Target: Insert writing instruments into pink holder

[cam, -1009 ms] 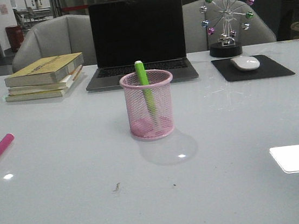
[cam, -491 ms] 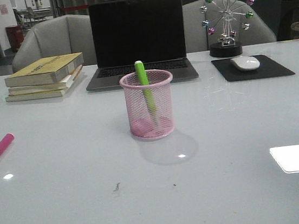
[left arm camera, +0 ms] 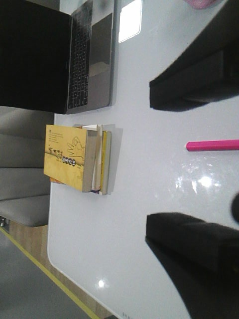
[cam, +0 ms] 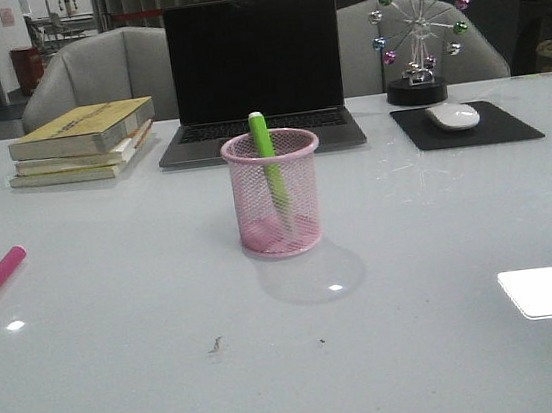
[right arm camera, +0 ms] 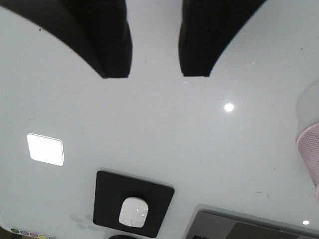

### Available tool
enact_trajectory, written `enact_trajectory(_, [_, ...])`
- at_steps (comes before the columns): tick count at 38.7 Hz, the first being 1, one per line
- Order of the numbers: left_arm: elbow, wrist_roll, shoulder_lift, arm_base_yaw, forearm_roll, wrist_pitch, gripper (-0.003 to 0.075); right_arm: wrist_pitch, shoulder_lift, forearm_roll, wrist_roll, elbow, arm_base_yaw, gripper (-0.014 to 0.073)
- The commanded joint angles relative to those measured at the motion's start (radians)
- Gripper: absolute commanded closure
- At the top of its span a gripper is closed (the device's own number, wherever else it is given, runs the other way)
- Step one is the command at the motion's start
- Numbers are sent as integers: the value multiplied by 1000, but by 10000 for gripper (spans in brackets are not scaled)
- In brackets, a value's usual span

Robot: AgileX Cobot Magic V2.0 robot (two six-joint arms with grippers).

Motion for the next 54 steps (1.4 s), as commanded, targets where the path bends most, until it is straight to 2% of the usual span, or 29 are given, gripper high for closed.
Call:
enact_trajectory(1, [-34,-1,-4,-7,-9,-123,220,-66,-9,-8,-9,-29,-5,225])
enact_trajectory(5, [-34,-1,17,-7,-9,-159,220,-66,-9,-8,-9,-29,-5,225])
enact_trajectory(13, [-38,-1,129,-7,-9,-145,220,-66,-9,-8,-9,-29,-5,225])
enact_trajectory(21, [-157,-1,278,-7,-9,54,220,-65,-9,-8,-9,-29,-5,225])
enact_trajectory(32, [-370,-1,499,-7,-9,177,220,-63,-9,-8,-9,-29,-5,225])
enact_trajectory(43, [-546,-1,738,-7,-9,382,220,-60,-9,-8,-9,-29,-5,225])
enact_trajectory(54, [-585,-1,864,-7,-9,424,220,-60,-9,-8,-9,-29,-5,225])
